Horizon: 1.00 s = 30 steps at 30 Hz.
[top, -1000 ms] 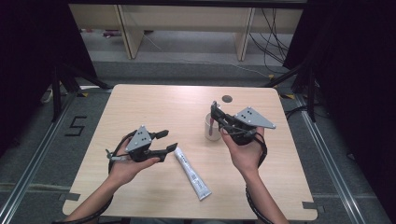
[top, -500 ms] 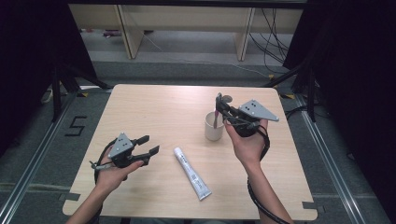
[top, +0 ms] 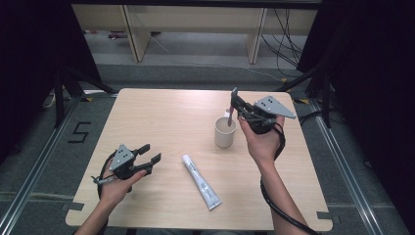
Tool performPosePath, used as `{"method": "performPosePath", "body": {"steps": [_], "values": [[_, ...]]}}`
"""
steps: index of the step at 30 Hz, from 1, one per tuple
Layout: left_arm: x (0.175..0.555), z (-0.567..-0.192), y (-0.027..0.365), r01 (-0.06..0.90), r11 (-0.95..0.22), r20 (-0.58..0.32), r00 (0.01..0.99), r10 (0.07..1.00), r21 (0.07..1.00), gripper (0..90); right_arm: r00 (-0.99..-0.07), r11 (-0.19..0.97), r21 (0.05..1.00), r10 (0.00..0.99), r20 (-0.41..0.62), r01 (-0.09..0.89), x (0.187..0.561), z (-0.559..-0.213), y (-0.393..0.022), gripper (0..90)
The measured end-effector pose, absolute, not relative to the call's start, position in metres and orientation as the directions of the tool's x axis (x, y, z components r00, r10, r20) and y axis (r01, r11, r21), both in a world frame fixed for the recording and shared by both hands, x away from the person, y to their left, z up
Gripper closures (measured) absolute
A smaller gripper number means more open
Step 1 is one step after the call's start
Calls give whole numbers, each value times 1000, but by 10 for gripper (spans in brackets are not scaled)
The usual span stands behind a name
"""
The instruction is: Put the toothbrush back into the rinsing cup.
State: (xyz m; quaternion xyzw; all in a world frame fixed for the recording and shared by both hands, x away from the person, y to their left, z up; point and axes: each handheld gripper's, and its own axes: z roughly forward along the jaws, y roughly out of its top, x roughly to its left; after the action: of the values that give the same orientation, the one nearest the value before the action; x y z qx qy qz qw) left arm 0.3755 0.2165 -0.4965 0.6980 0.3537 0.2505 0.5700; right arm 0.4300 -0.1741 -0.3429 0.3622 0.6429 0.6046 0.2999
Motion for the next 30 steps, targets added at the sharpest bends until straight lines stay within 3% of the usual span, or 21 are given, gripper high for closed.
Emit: {"method": "performPosePath", "body": {"steps": [30], "values": [[378, -512, 219, 183, -110, -23, 602, 798, 977, 400, -501, -21, 995, 863, 70, 103, 467, -340, -174, 841]]}}
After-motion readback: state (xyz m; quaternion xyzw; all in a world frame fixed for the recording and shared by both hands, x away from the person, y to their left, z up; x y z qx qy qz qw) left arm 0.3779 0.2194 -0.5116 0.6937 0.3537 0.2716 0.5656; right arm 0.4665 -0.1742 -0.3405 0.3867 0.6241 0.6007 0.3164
